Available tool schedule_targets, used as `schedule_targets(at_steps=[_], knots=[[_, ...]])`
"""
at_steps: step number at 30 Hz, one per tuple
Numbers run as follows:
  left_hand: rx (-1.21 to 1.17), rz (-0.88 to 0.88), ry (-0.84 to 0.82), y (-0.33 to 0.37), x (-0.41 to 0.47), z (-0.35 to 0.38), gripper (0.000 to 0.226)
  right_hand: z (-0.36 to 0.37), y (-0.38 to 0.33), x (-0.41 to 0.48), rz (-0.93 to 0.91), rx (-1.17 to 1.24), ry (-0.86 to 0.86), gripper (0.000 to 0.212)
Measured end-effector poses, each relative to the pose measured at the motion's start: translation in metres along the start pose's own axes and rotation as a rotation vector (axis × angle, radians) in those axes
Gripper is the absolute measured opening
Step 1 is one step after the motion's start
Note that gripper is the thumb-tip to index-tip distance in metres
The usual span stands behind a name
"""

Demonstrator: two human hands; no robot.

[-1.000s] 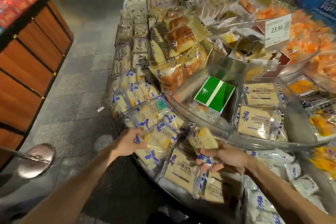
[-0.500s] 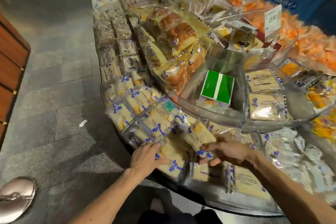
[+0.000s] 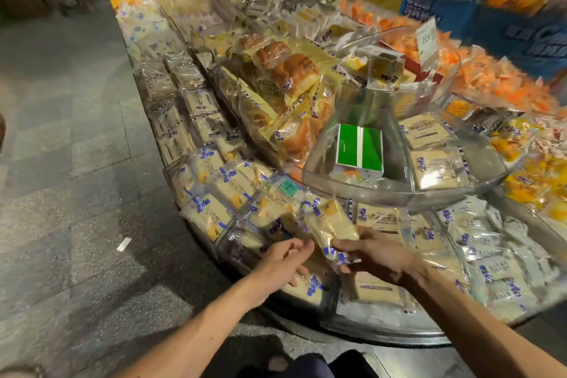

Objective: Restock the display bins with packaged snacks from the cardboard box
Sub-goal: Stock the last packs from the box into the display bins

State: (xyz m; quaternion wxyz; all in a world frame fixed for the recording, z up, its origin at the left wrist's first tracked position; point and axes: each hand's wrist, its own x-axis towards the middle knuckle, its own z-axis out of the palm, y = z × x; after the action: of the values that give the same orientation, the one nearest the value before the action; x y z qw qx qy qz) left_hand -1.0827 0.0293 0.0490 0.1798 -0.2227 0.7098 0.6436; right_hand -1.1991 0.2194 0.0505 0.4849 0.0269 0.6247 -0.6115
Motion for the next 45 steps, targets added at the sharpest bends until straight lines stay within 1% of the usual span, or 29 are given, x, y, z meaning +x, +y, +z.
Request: schedule_targets(at_steps=[2,3,5,7,8,10,12,13,15,17,19,23,26,28,32,35,37,40,43,45], knots=[[-0.087,0.062,-0.006,-0.003,-0.005,0.001,0.026,0.018,0.005,0.002,-0.035,0.005,0.037,0.061],[-0.079,0.096,0.007,-0.004,-0.006,0.001,0.025,0.029,0.010,0.004,-0.047,0.036,0.029,0.059],[-0.037,0.125,0.088,-0.007,-0.006,0.000,0.031,0.051,0.018,0.007,-0.084,0.067,0.007,0.047],[-0.029,0.120,0.173,-0.006,-0.007,-0.012,0.040,0.067,0.024,0.012,-0.131,0.019,-0.031,0.044],[-0.007,0.118,0.182,-0.003,-0.007,-0.022,0.043,0.071,0.021,0.014,-0.138,0.013,-0.040,0.044],[0.139,0.107,0.136,0.009,-0.009,-0.055,0.046,0.078,0.010,0.018,-0.154,0.045,-0.008,0.046],[0.404,0.074,0.067,0.026,-0.008,-0.092,0.048,0.079,-0.003,0.024,-0.207,0.020,0.057,0.051],[0.541,0.057,0.039,0.033,-0.006,-0.109,0.047,0.079,-0.006,0.029,-0.237,-0.022,0.078,0.047],[0.740,0.044,-0.003,0.042,0.002,-0.129,0.041,0.083,-0.007,0.039,-0.272,-0.239,0.107,0.034],[0.826,0.041,-0.020,0.044,0.010,-0.137,0.035,0.092,0.003,0.053,-0.270,-0.492,0.105,0.027],[0.906,0.053,-0.031,0.044,0.021,-0.140,0.033,0.105,0.014,0.065,-0.300,-0.692,0.113,0.025],[1.101,0.047,-0.087,0.030,0.044,-0.141,0.035,0.120,0.030,0.085,-0.329,-1.017,0.196,0.022],[1.172,0.038,-0.144,0.011,0.052,-0.138,0.038,0.124,0.037,0.088,-0.328,-1.230,0.179,0.025],[1.221,0.029,-0.164,0.000,0.055,-0.138,0.039,0.127,0.039,0.088,-0.363,-1.375,0.176,0.027],[1.228,0.038,-0.156,-0.008,0.056,-0.145,0.046,0.131,0.044,0.092,-0.381,-1.605,0.157,0.032],[1.209,0.076,-0.082,-0.013,0.051,-0.148,0.053,0.127,0.047,0.095,-0.375,-1.631,0.134,0.033],[1.205,0.116,-0.008,-0.020,0.046,-0.146,0.054,0.125,0.046,0.095,-0.414,-1.578,0.128,0.033],[1.131,0.141,0.078,-0.026,0.036,-0.141,0.047,0.124,0.038,0.087,-0.444,-1.487,0.120,0.031],[0.996,0.154,0.189,-0.013,0.015,-0.140,0.025,0.125,0.018,0.071,-0.495,-1.455,0.121,0.029],[0.877,0.151,0.310,-0.001,-0.013,-0.144,0.024,0.134,0.001,0.058,-0.577,-1.448,0.098,0.025]])
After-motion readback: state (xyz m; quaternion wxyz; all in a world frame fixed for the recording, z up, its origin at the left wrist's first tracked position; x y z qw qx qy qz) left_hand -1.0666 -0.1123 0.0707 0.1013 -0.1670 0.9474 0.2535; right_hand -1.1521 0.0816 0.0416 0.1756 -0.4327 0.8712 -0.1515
